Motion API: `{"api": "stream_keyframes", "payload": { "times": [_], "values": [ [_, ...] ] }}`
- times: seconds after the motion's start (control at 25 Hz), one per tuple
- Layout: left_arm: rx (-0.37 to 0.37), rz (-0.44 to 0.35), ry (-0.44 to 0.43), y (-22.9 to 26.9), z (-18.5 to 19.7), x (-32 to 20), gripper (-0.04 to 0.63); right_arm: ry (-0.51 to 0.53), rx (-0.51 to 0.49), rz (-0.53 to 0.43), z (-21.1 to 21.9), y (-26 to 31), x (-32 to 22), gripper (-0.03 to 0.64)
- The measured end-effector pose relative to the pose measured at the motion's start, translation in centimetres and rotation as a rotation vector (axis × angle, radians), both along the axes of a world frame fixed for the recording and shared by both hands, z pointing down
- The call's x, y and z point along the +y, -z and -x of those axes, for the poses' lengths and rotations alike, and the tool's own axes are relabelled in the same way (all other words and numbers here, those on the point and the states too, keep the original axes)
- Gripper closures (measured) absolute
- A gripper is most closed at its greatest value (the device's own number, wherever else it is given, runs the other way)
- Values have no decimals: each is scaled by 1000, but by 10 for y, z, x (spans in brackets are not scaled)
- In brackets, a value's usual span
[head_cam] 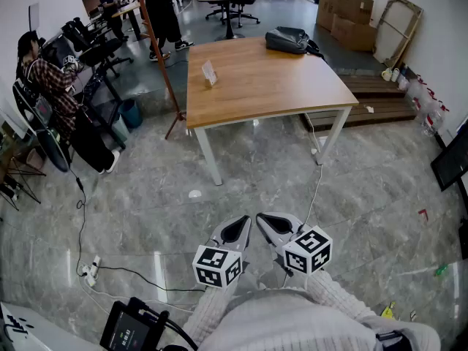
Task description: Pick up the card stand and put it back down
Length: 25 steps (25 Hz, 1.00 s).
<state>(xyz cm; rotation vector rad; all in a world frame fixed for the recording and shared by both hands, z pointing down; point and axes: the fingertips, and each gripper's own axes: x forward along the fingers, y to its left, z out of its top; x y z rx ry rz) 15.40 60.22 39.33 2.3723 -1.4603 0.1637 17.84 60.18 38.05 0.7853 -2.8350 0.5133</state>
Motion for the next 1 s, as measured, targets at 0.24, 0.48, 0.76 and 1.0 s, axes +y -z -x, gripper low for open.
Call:
{"api": "stream_keyframes", "payload": {
  "times": [0.24,0.48,0.76,1.0],
  "values": [
    [-3,13,-6,-11,3,-25,588,-17,7,17,1,-13,-25,617],
    [-1,20,0,-19,37,-88,588,-24,-1,29,27,-22,-86,617],
    [-18,15,-35,-10,93,-193,588,-55,-7,17,82,-11,-196,617],
    [-28,-6,-29,2,140,-279,588,-87,-8,7,119,0,-284,617]
  ]
}}
